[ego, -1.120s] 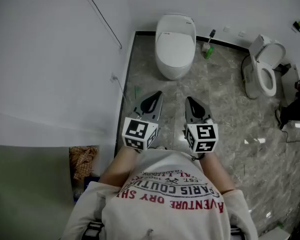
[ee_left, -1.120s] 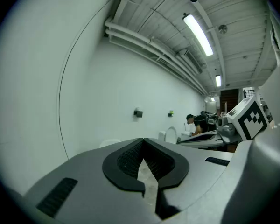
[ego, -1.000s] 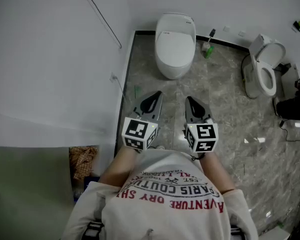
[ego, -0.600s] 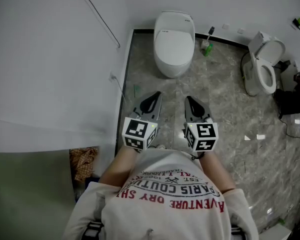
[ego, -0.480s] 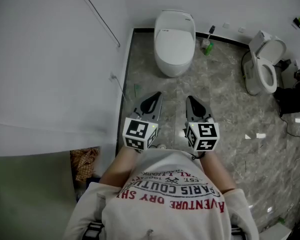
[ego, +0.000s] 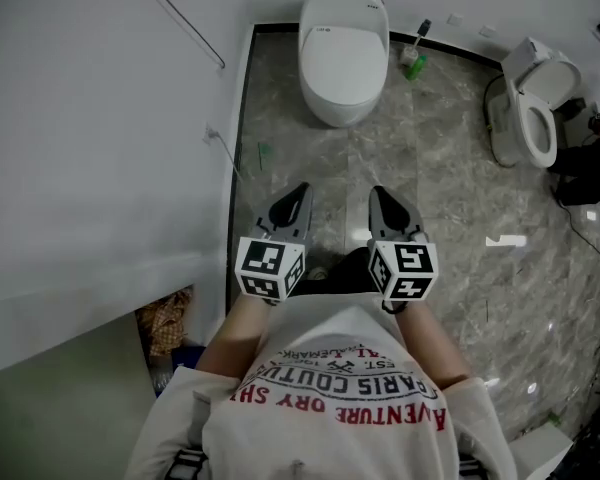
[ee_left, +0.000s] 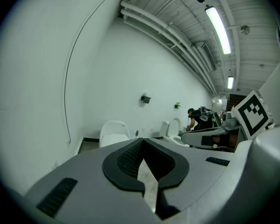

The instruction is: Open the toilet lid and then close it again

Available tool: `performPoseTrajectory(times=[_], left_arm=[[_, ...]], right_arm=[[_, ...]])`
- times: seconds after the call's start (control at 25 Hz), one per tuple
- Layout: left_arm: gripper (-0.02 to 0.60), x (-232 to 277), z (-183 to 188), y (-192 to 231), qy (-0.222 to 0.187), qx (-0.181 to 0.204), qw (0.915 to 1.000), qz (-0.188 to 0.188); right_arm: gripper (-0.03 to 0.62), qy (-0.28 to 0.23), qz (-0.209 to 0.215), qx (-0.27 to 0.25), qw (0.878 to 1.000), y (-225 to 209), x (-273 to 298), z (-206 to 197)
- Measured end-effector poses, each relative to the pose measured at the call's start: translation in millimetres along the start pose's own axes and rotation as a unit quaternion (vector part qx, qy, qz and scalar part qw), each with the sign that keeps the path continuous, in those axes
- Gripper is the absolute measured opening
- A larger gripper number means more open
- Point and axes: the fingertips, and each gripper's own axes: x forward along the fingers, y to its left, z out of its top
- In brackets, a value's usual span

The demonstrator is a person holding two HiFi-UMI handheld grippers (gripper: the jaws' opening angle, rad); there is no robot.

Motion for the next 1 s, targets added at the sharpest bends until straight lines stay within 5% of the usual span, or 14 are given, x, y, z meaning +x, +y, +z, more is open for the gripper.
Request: performPoseTrajectory(times=[0.32,0.72,1.0], left_arm=[[0.008,90.2,-21.3,30.1,0.038,-0.022,0.9988,0.02],[0.008,291.8,-43.2,113.2,0.114,-0.076,0.9888,0.061],[0.008,404.0,-96.9,163.5,0.156,-0.104,0.98,0.066]], right_arm=[[0.015,0.024,0.013,0.0,1.0,-62.0,85.3,-2.5],[0.015,0.089,0.042,0.01,0.995,-168.5,286.0,7.0],[0.015,0.137,0.067,0.046,0.987,-204.2,402.4,-45.9]])
